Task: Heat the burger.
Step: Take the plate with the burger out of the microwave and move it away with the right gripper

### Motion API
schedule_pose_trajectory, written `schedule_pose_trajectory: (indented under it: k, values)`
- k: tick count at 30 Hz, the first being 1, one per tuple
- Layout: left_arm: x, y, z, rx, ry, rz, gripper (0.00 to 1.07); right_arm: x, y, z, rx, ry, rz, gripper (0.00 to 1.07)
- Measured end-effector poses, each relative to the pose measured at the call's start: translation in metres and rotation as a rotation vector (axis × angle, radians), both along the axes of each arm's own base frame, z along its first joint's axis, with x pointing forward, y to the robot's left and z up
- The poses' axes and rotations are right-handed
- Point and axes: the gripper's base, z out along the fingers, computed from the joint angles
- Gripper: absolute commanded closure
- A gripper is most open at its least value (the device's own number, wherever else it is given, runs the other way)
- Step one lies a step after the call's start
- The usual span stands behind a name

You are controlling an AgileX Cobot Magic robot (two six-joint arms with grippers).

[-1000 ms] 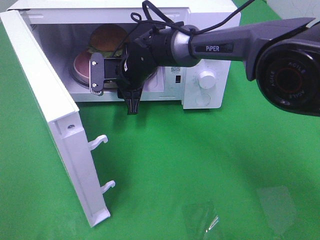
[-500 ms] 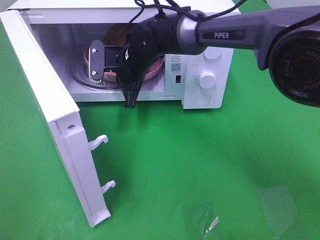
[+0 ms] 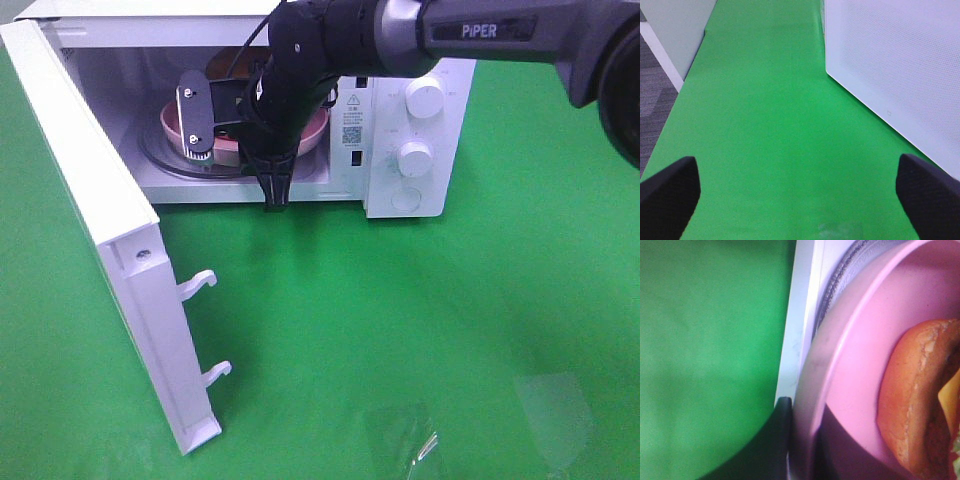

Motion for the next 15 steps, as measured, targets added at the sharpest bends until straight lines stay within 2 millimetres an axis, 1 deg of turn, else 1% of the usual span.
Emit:
schedule_pose_trajectory:
  k: [3,4,5,6,7,9,10,11,14,15]
  values:
    - [0.0,0.0,0.0,0.0,0.0,0.0,0.07,-0.003,-0.002,0.002,-0.009,-0.015,0.023,1.07]
    - [0.0,0.0,0.0,0.0,0.0,0.0,0.07,-0.008,-0.006,0.003,-0.027,-0.027,0.05,1.07]
    - [0.0,0.0,0.0,0.0,0.0,0.0,0.07,-0.008,-0.006,0.003,-0.027,-0.027,0.05,1.07]
    - [0.0,0.0,0.0,0.0,0.0,0.0,0.07,-0.013,-0.01,0.005,-0.057,-0.047,0.094,1.07]
    - [0.0,0.0,0.0,0.0,0.0,0.0,0.07,-0.013,-0.01,0.005,-0.057,-0.047,0.094,1.07]
    - [0.0,0.0,0.0,0.0,0.0,0.0,0.07,-0.022,-0.017,-0.001,-0.12,-0.075,0.18,1.07]
    - [0.0,0.0,0.0,0.0,0.0,0.0,0.07,-0.022,-0.017,-0.001,-0.12,-0.075,0.18,1.07]
    - [0.0,0.0,0.0,0.0,0.0,0.0,0.07,-0.027,-0.02,-0.002,-0.146,-0.102,0.226,1.07]
    - [0.0,0.0,0.0,0.0,0.0,0.0,0.07,-0.029,-0.023,-0.003,-0.159,-0.112,0.25,1.07]
    - [0.0,0.0,0.0,0.0,0.0,0.0,0.07,-0.034,-0.026,-0.005,-0.171,-0.127,0.285,1.07]
